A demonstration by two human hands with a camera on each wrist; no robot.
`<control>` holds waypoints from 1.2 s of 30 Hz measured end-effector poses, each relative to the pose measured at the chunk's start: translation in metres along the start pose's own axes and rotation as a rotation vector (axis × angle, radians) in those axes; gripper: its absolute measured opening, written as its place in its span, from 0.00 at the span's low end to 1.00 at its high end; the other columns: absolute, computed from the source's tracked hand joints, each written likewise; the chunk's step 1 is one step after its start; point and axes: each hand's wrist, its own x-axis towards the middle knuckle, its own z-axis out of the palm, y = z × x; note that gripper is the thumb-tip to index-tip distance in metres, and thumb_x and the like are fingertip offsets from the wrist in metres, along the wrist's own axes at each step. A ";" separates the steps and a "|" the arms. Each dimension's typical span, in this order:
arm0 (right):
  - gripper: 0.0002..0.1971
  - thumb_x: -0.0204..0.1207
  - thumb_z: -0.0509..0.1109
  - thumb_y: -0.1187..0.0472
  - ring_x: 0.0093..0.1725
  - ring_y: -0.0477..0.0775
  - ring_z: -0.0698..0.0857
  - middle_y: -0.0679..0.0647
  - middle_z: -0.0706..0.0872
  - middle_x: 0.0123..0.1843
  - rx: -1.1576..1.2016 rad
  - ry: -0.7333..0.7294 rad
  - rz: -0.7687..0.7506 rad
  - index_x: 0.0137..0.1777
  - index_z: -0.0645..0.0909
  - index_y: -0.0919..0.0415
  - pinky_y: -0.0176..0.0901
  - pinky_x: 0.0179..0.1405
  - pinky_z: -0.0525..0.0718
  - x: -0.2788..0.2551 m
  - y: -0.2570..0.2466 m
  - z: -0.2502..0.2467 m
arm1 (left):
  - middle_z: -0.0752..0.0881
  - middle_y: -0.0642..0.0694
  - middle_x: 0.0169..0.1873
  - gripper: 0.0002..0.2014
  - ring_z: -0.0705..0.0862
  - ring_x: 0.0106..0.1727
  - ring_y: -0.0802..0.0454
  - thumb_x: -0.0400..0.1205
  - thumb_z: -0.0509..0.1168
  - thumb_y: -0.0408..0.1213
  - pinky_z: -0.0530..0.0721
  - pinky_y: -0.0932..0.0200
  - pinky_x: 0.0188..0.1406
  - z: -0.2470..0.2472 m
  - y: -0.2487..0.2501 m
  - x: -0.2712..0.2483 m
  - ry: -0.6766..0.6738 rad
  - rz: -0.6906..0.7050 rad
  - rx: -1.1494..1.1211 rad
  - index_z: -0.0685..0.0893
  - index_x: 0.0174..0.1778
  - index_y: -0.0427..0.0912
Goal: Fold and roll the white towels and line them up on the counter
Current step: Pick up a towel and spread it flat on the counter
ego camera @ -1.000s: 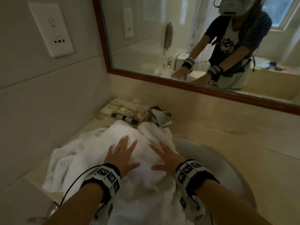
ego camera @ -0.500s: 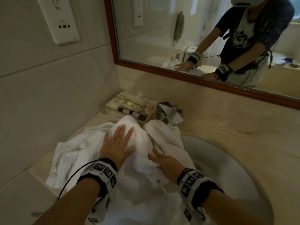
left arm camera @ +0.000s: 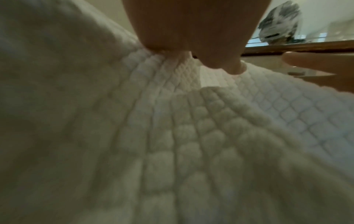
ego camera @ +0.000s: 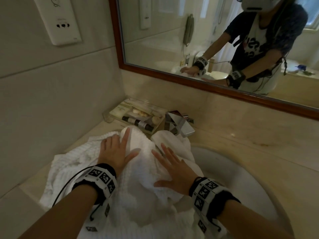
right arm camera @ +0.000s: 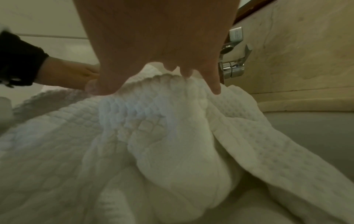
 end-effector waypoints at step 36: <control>0.69 0.55 0.79 0.35 0.84 0.51 0.46 0.47 0.39 0.85 0.223 0.298 0.019 0.80 0.28 0.48 0.56 0.83 0.53 -0.005 -0.042 -0.105 | 0.83 0.43 0.42 0.33 0.70 0.45 0.48 0.77 0.49 0.60 0.66 0.55 0.46 -0.170 0.029 -0.019 0.694 0.583 0.281 0.66 0.75 0.45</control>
